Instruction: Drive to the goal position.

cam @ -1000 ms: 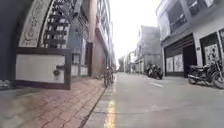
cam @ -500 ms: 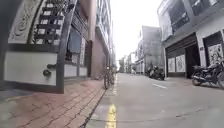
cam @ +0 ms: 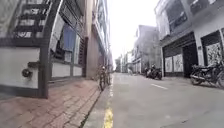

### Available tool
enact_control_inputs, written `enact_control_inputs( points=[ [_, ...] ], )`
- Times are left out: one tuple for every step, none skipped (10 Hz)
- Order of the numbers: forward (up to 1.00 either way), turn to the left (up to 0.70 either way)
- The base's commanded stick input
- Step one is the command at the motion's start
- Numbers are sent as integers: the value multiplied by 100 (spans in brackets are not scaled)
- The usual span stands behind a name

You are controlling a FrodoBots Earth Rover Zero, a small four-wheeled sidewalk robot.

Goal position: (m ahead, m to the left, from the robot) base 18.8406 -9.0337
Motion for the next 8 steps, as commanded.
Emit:
enact_control_inputs(
  points=[
    [50,-50],
    [50,-50],
    [50,-17],
    [50,0],
    [50,0],
    [50,0],
    [50,0],
    [50,-19]
  ],
)
